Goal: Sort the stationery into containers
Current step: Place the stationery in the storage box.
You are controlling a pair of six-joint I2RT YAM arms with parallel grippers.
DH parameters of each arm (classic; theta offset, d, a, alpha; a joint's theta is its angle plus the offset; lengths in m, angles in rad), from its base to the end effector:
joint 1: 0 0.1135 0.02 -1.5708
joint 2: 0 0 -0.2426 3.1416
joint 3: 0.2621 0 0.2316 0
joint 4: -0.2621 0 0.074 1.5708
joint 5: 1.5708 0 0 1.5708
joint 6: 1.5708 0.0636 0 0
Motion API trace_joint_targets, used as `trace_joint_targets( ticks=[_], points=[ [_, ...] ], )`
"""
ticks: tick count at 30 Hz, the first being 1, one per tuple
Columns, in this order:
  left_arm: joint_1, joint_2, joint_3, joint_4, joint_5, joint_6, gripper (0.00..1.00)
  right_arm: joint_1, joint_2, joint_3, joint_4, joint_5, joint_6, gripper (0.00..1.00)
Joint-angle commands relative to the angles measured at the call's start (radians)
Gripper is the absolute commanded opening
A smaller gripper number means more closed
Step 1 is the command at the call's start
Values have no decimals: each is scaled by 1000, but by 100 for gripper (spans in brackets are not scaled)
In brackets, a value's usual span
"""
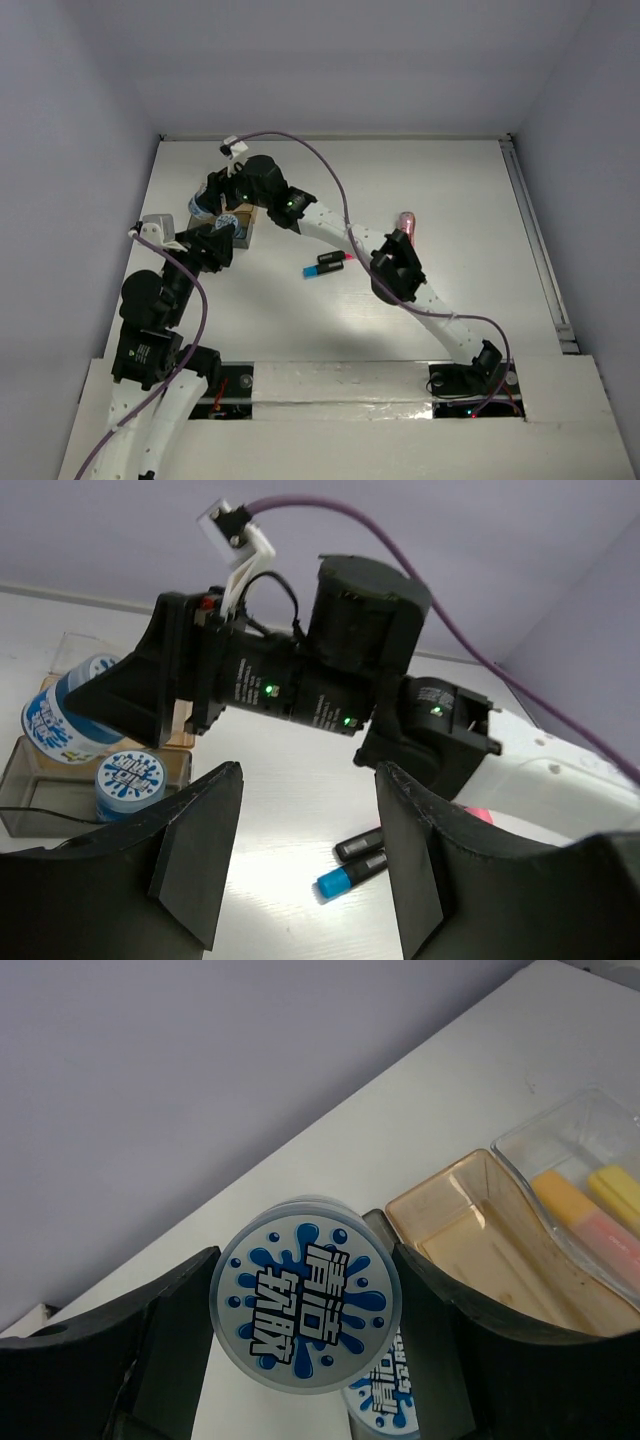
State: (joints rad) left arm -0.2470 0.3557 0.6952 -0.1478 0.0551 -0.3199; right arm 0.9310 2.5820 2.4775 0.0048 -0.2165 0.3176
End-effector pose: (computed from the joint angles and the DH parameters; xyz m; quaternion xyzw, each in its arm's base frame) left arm 0.1141 -0.0324 0.3553 -0.0019 0.6363 -0.2325 0.7356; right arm 0.3411 0.4813 0.2651 -0.2917 0.6808 0.4549 0.4944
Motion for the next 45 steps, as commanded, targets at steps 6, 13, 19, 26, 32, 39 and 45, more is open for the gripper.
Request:
trace_joint_targets(
  ticks=[6,13,19,26,32,39,45],
  points=[
    [3,-17,10,45,8,-7,52,19,76,99,159,63,-9,46],
    [3,-17,9,45,9,-7,52,37,135,144,185,83,-40,46],
    [3,-23,7,44,12,-8,52,37,139,109,161,108,-83,48],
    [3,-24,7,43,14,-8,52,55,118,63,149,147,-141,53],
    [3,-26,9,40,9,-7,52,74,138,74,162,155,-140,64],
    [3,-18,7,40,-1,-7,52,83,116,60,202,184,-144,80],
    [3,-18,7,43,-14,-8,52,83,37,-32,248,198,-135,83]
  ],
)
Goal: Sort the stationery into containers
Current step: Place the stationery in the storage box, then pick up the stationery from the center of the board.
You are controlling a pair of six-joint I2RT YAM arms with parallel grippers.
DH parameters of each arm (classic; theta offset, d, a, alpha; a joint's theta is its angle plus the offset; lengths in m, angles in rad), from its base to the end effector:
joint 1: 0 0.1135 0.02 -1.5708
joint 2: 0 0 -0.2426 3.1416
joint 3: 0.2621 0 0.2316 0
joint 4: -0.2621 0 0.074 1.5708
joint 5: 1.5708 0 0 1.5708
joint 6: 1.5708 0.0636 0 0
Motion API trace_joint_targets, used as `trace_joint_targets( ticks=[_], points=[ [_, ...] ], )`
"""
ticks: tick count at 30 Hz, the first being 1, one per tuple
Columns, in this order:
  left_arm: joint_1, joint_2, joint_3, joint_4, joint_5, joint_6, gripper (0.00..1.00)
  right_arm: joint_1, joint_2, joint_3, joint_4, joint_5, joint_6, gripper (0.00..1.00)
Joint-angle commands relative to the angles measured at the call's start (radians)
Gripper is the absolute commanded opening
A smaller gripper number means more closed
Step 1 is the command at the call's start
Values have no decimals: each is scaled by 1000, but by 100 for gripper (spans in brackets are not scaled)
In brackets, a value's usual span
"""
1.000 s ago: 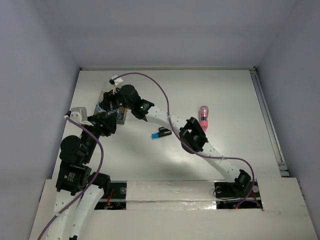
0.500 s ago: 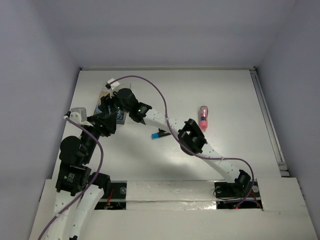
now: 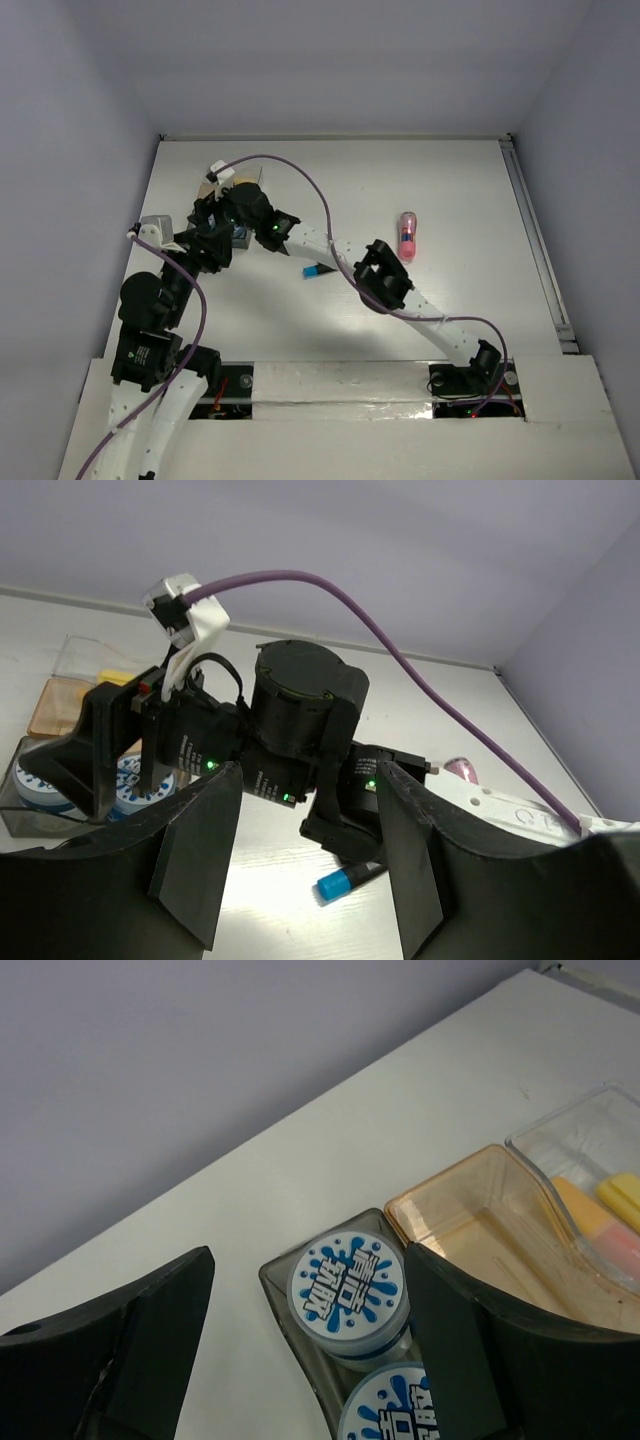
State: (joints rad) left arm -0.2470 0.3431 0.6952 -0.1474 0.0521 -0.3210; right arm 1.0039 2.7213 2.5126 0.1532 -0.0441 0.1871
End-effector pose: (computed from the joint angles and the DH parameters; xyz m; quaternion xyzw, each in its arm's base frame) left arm 0.1111 -0.0314 0.3565 -0.0031 0.6313 -0.2330 0.7397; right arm 0.3253 0.5162 0.2172 -0.3023 0.6605 0.3986 0.5598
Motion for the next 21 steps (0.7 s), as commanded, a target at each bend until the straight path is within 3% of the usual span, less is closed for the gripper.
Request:
trace_joint_targets(
  ticks=[1,4,7,8,10,11,13,14,15,17,19,20,21],
  points=[
    [3,-6,7,42,-15,-6,52,10,-118,-86,108,33,-5,83],
    [3,-13,6,42,-24,-4,52,10,-223,-215,147,67,-5,80],
    [3,-19,-6,61,-21,-9,50,10,-402,-460,262,128,-8,59],
    [3,-13,-13,74,-15,-12,48,10,-452,-525,310,150,-9,43],
    [3,26,-16,95,34,-36,47,-2,-559,-665,360,202,-6,27],
    [3,45,-28,110,63,-49,45,-17,-672,-811,405,214,0,15],
    [3,120,-42,150,170,-93,40,-50,-783,-950,421,260,8,7],
    [3,152,-52,184,211,-108,32,-60,-886,-1071,395,285,20,0],
    [3,216,-63,207,303,-124,27,-86,-937,-1133,378,306,28,0],
    [-67,267,-94,300,328,-183,12,-116,-1036,-1259,301,366,67,0],
    [-176,324,-149,359,185,-202,8,-169,-1184,-1440,241,404,104,0],
    [-301,353,-157,383,114,-199,1,-188,-1237,-1497,174,406,142,0],
    [-354,428,-157,393,12,-191,0,-208,-1346,-1603,140,411,164,0]
  ],
)
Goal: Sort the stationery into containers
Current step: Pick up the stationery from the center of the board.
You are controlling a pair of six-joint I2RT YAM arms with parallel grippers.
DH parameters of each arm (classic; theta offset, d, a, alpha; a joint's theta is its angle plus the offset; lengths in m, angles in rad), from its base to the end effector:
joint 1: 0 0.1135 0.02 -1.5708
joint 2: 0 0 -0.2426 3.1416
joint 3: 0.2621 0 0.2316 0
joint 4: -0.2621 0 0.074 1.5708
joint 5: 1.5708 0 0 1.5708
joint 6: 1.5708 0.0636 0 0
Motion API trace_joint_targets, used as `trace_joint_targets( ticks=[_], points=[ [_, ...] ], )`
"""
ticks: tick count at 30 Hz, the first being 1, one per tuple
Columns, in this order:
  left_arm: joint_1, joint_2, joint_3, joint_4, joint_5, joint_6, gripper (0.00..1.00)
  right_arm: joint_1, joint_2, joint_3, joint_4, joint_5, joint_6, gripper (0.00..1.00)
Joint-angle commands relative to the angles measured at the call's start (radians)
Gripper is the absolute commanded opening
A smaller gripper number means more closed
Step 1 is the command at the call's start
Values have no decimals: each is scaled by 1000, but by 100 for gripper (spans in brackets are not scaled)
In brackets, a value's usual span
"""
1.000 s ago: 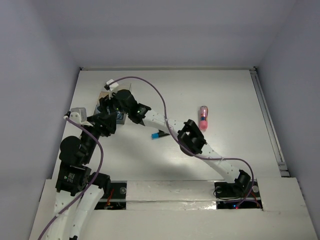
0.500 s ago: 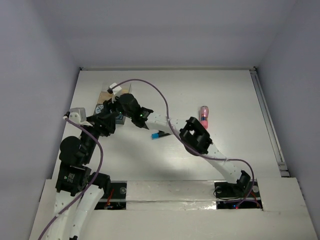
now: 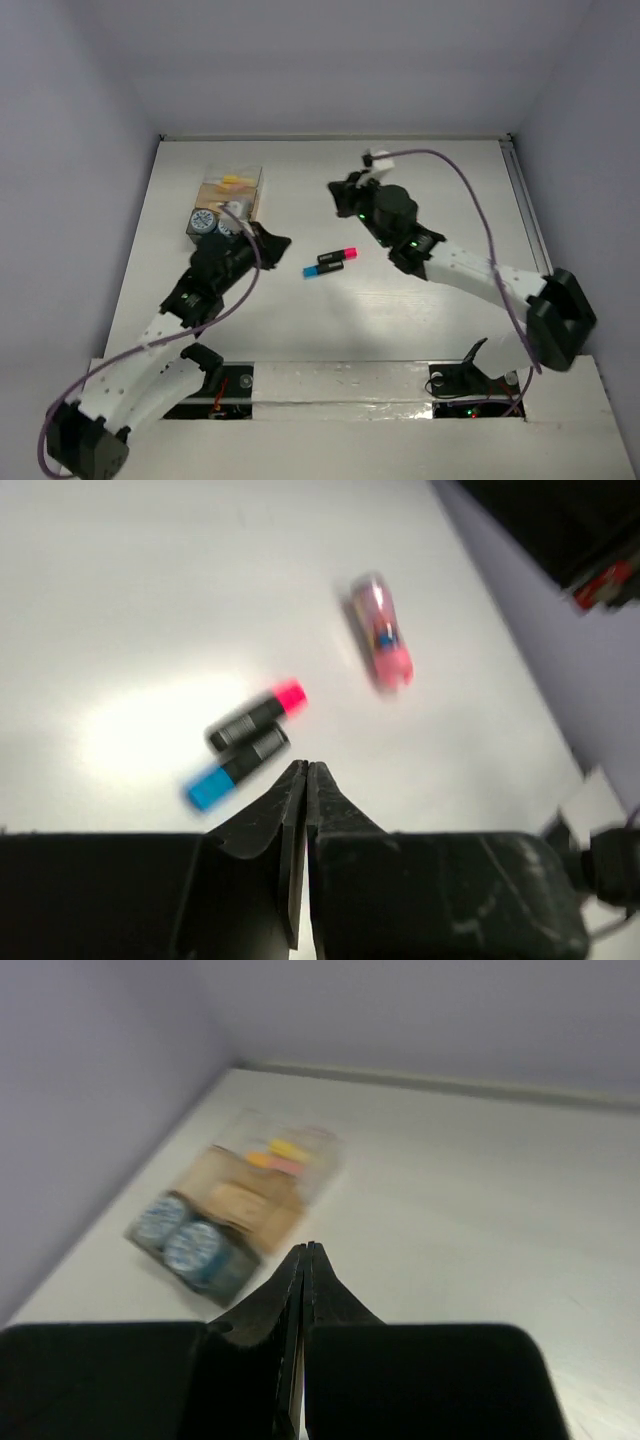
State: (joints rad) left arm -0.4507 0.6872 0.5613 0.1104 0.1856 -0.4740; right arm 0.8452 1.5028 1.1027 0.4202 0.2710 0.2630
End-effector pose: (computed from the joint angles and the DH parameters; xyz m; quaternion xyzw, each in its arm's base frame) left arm 0.1735 -0.0970 0.2967 0.0568 0.7102 -0.3707 0.5958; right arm 0.2570 0.2641 0.3264 -0.1066 0.6921 0.2919 0.6515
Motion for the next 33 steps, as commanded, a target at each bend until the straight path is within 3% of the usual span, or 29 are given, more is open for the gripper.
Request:
trace_joint_targets(
  ticks=[1,2,4,7,10,11,15,17,19,20,28,33],
  points=[
    [-192,125,-17,144,-161,-34,0,-66,-183,-246,-159,100,105,0],
    [-259,170,-6,175,-181,-20,0,-84,-240,-298,-206,105,134,0],
    [-301,296,11,219,-250,12,0,-84,-403,-424,-256,115,153,0],
    [-342,467,78,274,-235,154,0,-84,-556,-542,-366,134,194,0],
    [-403,607,141,297,-233,336,10,-84,-734,-593,-498,128,238,0],
    [-404,639,156,298,-232,365,18,-84,-816,-619,-556,120,263,0],
    [-404,803,277,256,-227,443,33,-94,-990,-682,-638,62,289,3],
    [-404,856,319,224,-209,468,40,-94,-1036,-696,-682,42,291,6],
    [-404,934,388,193,-192,509,42,-94,-1076,-705,-702,13,298,16],
    [-404,960,409,160,-192,529,45,-94,-1081,-708,-698,-5,306,26],
    [-404,1127,542,48,-190,601,47,-94,-1070,-742,-689,-73,337,54],
    [-393,1137,537,41,-195,617,51,-94,-1033,-741,-673,-99,332,60]
  ],
)
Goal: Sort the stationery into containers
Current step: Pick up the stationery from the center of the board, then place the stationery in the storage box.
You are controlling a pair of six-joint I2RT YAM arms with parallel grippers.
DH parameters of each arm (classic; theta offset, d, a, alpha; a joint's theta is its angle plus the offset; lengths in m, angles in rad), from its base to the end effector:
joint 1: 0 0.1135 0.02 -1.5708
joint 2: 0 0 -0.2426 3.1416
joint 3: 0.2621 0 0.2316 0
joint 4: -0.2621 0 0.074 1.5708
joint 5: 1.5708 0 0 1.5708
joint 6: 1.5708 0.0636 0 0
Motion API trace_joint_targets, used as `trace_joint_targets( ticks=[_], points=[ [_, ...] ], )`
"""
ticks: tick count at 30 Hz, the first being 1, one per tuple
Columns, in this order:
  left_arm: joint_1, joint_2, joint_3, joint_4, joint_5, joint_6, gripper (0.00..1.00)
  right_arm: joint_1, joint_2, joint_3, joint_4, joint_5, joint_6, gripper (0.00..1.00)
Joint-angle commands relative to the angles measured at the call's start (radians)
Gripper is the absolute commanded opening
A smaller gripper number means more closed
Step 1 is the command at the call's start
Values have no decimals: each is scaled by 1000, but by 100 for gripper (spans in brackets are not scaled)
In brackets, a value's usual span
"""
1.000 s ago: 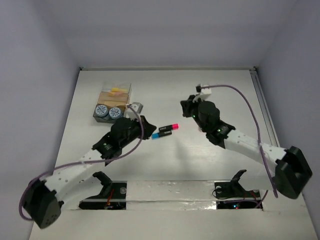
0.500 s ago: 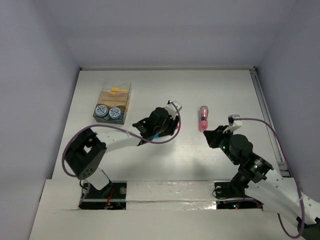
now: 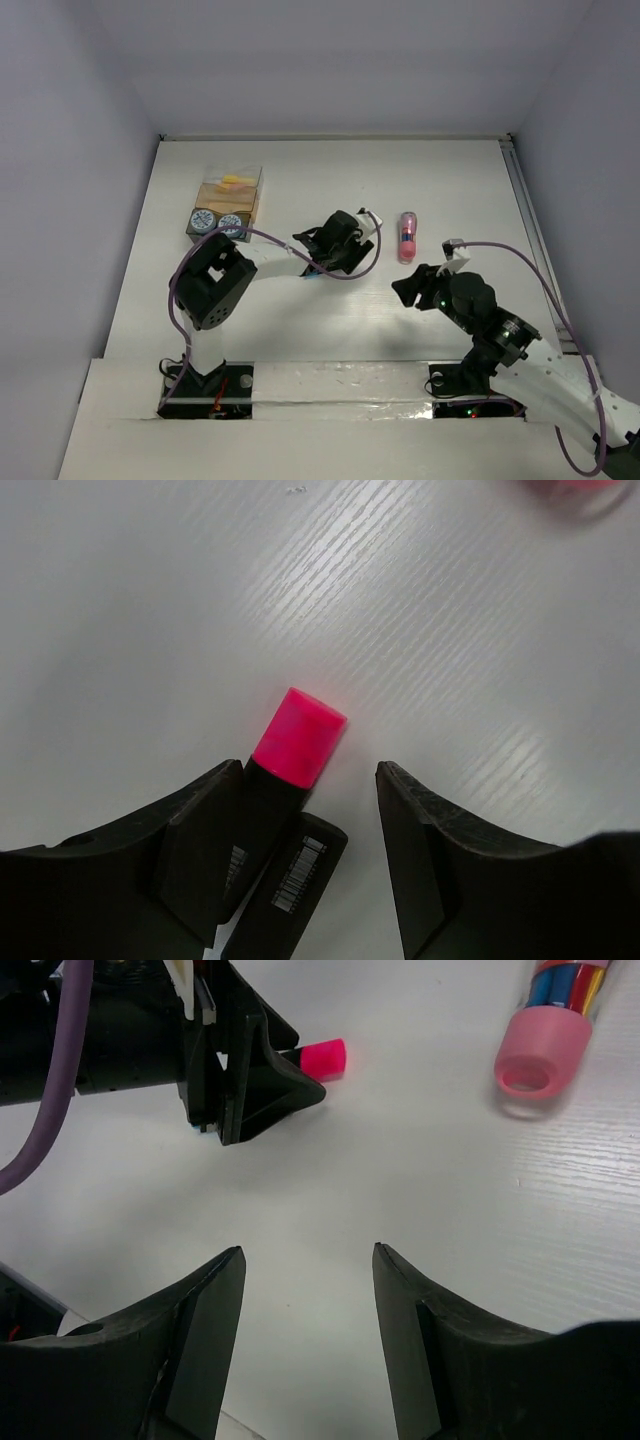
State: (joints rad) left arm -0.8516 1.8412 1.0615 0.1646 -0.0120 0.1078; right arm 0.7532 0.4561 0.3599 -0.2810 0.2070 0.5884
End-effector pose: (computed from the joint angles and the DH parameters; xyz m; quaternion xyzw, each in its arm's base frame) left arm 0.2631 -0.2993 0.1533 0.4074 0.7890 -0.1621 0.4304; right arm 0.1237 0.0980 0.2084 -0.0098 0.8247 0.2805 0.4910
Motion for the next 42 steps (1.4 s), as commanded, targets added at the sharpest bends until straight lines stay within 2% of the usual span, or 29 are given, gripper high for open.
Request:
trace_joint_targets(
  ticks=[1,5,10,13,14,16,17,22,24,29,33,36,38,42],
  points=[
    [8,-14,37,-17,1,39,53,-2,16,-1,37,-47,7,60],
    [26,18,46,-31,0,47,55,-2,42,-1,51,-49,-7,60],
    [36,75,78,-42,-37,56,52,-2,50,7,68,-83,-24,61],
    [55,79,84,-39,-34,44,45,-2,55,-1,78,-101,-24,63],
    [56,78,86,-37,-43,43,37,-2,58,-7,95,-107,-21,63],
    [66,69,81,-27,-68,44,31,-2,68,-16,109,-116,-21,63],
    [66,64,81,-25,-72,43,25,-2,81,-16,111,-119,-21,63],
    [95,40,97,-4,-138,14,12,-2,102,-30,149,-127,-22,63],
    [129,32,113,19,-166,-6,6,-2,122,-24,149,-129,-28,63],
    [210,-6,175,50,-263,-95,4,-2,139,-53,201,-133,-32,63],
    [357,-59,207,102,-208,-242,3,-2,153,-78,235,-136,-19,62],
    [419,-98,213,153,-180,-315,2,-2,168,-98,263,-152,-22,59],
    [486,-117,225,177,-157,-390,2,-2,176,-102,264,-146,-24,53],
    [588,-128,239,231,-146,-505,2,-2,184,-121,318,-169,-36,10]
  ],
)
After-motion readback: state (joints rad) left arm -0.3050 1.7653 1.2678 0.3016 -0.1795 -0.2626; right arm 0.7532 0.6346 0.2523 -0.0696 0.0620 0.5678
